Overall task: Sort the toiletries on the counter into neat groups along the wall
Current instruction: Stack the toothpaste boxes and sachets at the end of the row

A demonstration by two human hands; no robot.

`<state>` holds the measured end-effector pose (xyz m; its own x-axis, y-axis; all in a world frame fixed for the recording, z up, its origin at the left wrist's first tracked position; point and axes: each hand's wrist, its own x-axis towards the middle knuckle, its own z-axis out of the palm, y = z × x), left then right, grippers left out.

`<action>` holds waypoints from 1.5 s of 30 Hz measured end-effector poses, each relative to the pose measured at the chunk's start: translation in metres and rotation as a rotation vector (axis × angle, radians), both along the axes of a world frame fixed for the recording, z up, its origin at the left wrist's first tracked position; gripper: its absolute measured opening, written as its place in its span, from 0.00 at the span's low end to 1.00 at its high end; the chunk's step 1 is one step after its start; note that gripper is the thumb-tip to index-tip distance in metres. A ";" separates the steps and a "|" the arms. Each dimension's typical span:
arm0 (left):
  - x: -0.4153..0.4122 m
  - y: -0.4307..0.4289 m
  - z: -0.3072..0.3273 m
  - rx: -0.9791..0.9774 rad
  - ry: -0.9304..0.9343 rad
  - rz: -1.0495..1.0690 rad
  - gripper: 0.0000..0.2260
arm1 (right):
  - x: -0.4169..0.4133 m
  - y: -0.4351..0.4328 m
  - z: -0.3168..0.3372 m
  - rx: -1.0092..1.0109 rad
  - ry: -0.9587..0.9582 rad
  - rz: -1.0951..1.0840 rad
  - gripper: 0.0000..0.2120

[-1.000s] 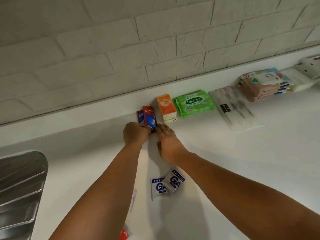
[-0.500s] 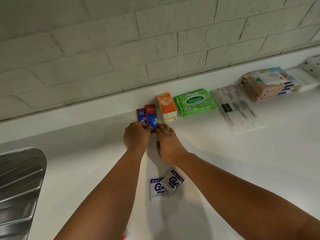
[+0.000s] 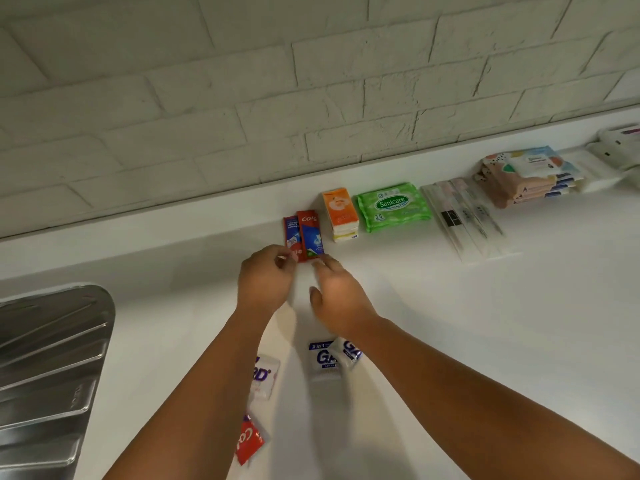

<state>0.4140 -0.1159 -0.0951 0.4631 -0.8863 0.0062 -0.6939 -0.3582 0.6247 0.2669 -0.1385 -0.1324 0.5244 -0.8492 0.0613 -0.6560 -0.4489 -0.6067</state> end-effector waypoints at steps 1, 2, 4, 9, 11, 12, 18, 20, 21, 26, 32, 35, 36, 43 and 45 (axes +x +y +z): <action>0.002 0.014 0.002 0.004 0.017 -0.042 0.07 | 0.001 0.010 0.004 -0.010 -0.006 0.014 0.23; 0.005 0.027 0.004 0.005 0.031 -0.082 0.06 | 0.001 0.021 0.007 -0.007 -0.012 0.033 0.21; 0.012 0.054 0.003 0.010 0.039 -0.146 0.04 | 0.004 0.042 0.014 0.018 -0.022 0.071 0.18; 0.034 0.115 -0.004 0.085 0.067 -0.248 0.05 | 0.014 0.101 0.022 0.090 -0.018 0.069 0.13; 0.042 0.134 -0.007 0.123 0.032 -0.319 0.06 | 0.018 0.123 0.023 0.130 0.005 0.062 0.13; 0.048 0.146 -0.009 0.141 0.006 -0.373 0.07 | 0.021 0.137 0.023 0.136 0.028 0.058 0.13; 0.068 0.182 -0.019 0.220 -0.179 -0.648 0.10 | 0.035 0.194 0.018 0.190 0.261 -0.019 0.24; 0.069 0.188 -0.022 0.214 -0.207 -0.692 0.12 | 0.040 0.207 0.013 0.196 0.330 -0.062 0.24; 0.070 0.190 -0.022 0.202 -0.215 -0.712 0.12 | 0.042 0.212 0.011 0.198 0.347 -0.090 0.23; 0.069 0.195 -0.023 0.210 -0.303 -0.803 0.16 | 0.047 0.219 0.009 0.255 0.350 -0.230 0.16; 0.060 0.196 -0.018 0.095 -0.365 -0.753 0.13 | 0.035 0.215 0.014 0.230 0.283 -0.355 0.05; 0.058 0.193 -0.016 0.026 -0.334 -0.715 0.12 | 0.025 0.211 0.020 0.231 0.108 -0.430 0.04; 0.057 0.192 -0.016 0.004 -0.321 -0.706 0.12 | 0.022 0.208 0.022 0.232 0.036 -0.448 0.03; 0.052 0.172 -0.011 -0.086 -0.220 -0.560 0.09 | 0.012 0.177 0.050 0.258 -0.393 -0.514 0.09; 0.050 0.167 -0.009 -0.089 -0.136 -0.513 0.09 | 0.010 0.164 0.055 0.243 -0.451 -0.514 0.08</action>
